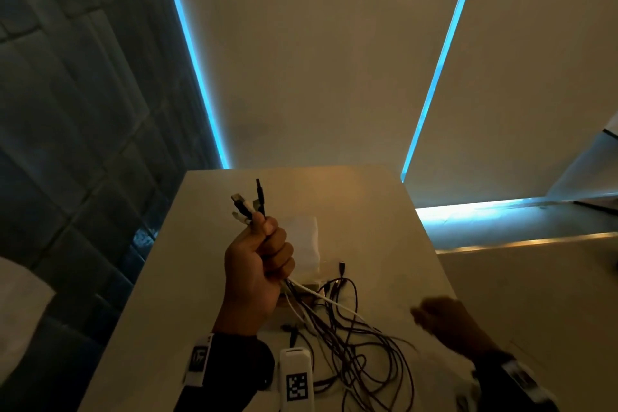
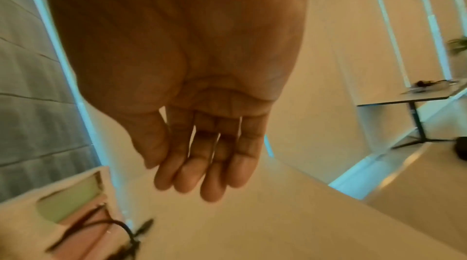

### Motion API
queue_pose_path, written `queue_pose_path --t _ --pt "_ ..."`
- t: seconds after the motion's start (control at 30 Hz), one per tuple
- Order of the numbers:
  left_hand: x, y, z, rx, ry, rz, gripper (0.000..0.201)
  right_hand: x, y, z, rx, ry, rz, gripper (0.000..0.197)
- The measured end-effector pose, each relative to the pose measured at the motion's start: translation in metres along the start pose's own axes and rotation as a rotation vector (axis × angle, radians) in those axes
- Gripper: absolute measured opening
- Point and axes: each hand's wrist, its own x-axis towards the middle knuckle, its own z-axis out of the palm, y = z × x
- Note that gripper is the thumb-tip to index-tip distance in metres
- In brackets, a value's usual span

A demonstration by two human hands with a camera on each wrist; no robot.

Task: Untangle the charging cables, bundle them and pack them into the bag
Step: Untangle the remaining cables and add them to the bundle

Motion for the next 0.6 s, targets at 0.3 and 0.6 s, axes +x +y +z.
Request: queue_pose_path --t 0.3,0.6 --pt "-0.008 0.006 -0.008 0.077 0.031 0.019 0.034 0.110 -0.116 0.056 -0.129 -0.057 -0.099 0.033" --pt "-0.009 0.014 -0.015 0.168 0.061 -0.019 0.032 0.131 -0.117 0.105 -0.314 -0.206 0.019 0.050"
